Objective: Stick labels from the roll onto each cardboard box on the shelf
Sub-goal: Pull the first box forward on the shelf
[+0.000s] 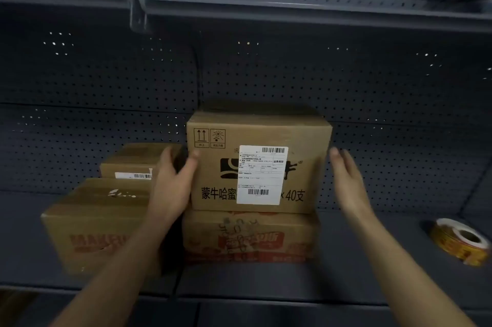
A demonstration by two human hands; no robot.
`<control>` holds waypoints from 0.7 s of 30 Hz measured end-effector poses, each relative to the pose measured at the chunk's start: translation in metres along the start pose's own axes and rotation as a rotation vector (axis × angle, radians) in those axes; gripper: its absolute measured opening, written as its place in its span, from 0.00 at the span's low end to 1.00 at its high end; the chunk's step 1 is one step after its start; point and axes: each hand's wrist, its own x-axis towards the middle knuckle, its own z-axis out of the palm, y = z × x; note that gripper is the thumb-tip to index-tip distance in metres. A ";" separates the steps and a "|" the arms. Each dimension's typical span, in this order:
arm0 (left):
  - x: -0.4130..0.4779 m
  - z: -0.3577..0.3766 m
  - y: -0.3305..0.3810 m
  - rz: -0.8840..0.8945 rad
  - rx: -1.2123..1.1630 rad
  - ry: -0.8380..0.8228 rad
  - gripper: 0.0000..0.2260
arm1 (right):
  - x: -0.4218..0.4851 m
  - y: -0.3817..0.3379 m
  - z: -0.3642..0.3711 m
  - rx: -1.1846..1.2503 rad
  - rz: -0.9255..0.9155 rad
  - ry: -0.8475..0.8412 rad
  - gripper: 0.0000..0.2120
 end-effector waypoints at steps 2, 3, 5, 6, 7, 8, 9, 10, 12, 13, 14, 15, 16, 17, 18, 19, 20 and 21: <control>0.018 0.008 0.005 -0.040 -0.051 -0.038 0.39 | 0.015 -0.004 0.010 0.042 0.024 -0.089 0.35; 0.029 0.013 0.003 -0.064 -0.087 -0.078 0.40 | 0.023 -0.003 0.016 0.069 0.047 -0.140 0.37; 0.039 0.021 0.003 -0.089 -0.156 -0.154 0.44 | 0.032 -0.001 0.026 0.152 0.065 -0.214 0.42; 0.041 0.025 -0.003 -0.103 -0.171 -0.163 0.45 | 0.034 0.004 0.030 0.188 0.062 -0.222 0.43; 0.044 0.028 -0.009 -0.087 -0.190 -0.148 0.46 | 0.035 0.008 0.032 0.204 0.056 -0.215 0.44; 0.045 0.029 -0.011 -0.075 -0.201 -0.132 0.45 | 0.035 0.008 0.033 0.218 0.050 -0.210 0.44; 0.046 0.031 -0.012 -0.063 -0.213 -0.119 0.44 | 0.035 0.008 0.034 0.220 0.045 -0.205 0.46; 0.047 0.031 -0.012 -0.060 -0.214 -0.119 0.45 | 0.034 0.006 0.034 0.215 0.046 -0.199 0.47; 0.045 0.031 -0.011 -0.048 -0.233 -0.122 0.45 | 0.030 0.004 0.032 0.220 0.034 -0.187 0.47; 0.045 0.032 -0.011 -0.041 -0.246 -0.121 0.43 | 0.029 0.004 0.030 0.215 0.029 -0.178 0.44; 0.043 0.031 -0.010 -0.040 -0.256 -0.124 0.41 | 0.027 0.004 0.028 0.206 0.027 -0.163 0.41; 0.041 0.033 -0.009 -0.031 -0.269 -0.124 0.38 | 0.025 0.003 0.024 0.199 0.024 -0.148 0.39; 0.037 0.033 -0.006 -0.019 -0.285 -0.127 0.35 | 0.023 0.004 0.019 0.198 0.019 -0.132 0.40; 0.034 0.036 -0.004 -0.005 -0.297 -0.126 0.32 | 0.020 0.004 0.013 0.196 0.012 -0.118 0.42; 0.030 0.040 -0.001 0.009 -0.300 -0.131 0.30 | 0.017 0.005 0.005 0.191 0.004 -0.101 0.43; 0.025 0.045 0.001 0.021 -0.307 -0.144 0.29 | 0.013 0.005 -0.005 0.192 -0.009 -0.081 0.42; 0.019 0.051 0.004 0.036 -0.315 -0.167 0.30 | 0.009 0.005 -0.016 0.193 -0.018 -0.057 0.41; 0.011 0.058 0.009 0.051 -0.327 -0.192 0.31 | 0.004 0.006 -0.028 0.199 -0.022 -0.028 0.39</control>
